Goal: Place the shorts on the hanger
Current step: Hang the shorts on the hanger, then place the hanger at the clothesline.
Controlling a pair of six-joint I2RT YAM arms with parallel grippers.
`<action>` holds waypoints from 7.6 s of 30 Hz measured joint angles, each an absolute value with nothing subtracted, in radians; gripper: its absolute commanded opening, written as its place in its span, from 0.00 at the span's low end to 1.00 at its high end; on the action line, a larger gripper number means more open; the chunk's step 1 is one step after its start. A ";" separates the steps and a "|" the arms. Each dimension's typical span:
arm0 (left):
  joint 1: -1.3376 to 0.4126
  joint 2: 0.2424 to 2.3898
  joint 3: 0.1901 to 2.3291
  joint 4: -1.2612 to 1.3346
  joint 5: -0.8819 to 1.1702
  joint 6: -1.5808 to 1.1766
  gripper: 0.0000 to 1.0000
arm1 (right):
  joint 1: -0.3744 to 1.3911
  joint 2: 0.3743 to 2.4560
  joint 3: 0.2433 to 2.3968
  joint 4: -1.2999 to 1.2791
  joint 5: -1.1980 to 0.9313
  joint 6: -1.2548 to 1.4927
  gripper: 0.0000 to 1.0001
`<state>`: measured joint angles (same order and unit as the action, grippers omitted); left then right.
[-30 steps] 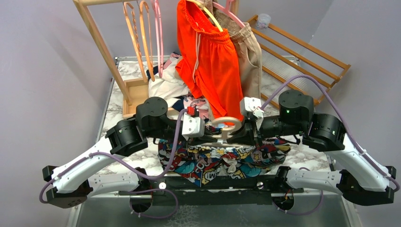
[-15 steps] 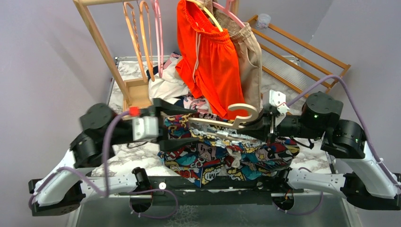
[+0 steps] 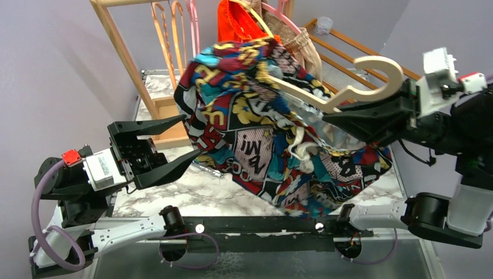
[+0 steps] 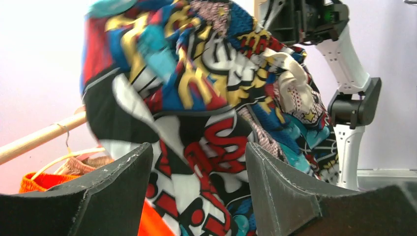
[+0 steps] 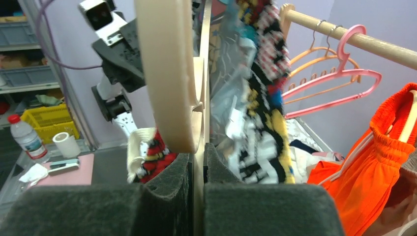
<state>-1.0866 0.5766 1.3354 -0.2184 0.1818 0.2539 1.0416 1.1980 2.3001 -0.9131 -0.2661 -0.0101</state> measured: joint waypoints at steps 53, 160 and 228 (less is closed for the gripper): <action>-1.087 0.566 1.095 -0.269 -0.072 0.448 0.48 | 1.042 1.135 2.038 -1.050 -0.146 0.000 0.01; -1.089 0.223 0.921 -0.173 -0.164 0.369 0.65 | 1.042 1.500 2.243 -0.924 0.355 0.098 0.01; -1.089 0.935 1.171 -0.154 -0.129 1.311 0.60 | 1.039 1.311 1.787 -0.698 0.065 0.068 0.01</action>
<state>-1.0885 0.9352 1.1709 -0.1543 -0.1291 1.3109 1.0393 1.3109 1.7874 -0.6979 0.0650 0.0677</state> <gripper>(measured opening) 0.614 0.052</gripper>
